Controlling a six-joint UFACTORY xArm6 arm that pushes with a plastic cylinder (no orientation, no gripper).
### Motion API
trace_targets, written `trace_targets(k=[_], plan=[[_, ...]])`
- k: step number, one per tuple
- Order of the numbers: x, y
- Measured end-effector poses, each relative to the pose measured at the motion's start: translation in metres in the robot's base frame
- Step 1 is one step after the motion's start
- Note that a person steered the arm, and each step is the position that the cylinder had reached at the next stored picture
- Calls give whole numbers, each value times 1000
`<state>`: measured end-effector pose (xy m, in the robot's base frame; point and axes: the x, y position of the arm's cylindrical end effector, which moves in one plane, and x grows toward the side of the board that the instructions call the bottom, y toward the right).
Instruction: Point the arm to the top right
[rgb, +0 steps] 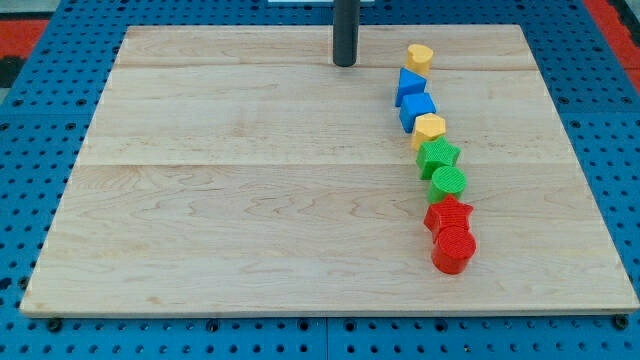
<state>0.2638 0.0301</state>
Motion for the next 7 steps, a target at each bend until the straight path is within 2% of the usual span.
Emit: trace_targets(k=[4,6,7], plan=[[0,-8],[-17,37],[-45,43]])
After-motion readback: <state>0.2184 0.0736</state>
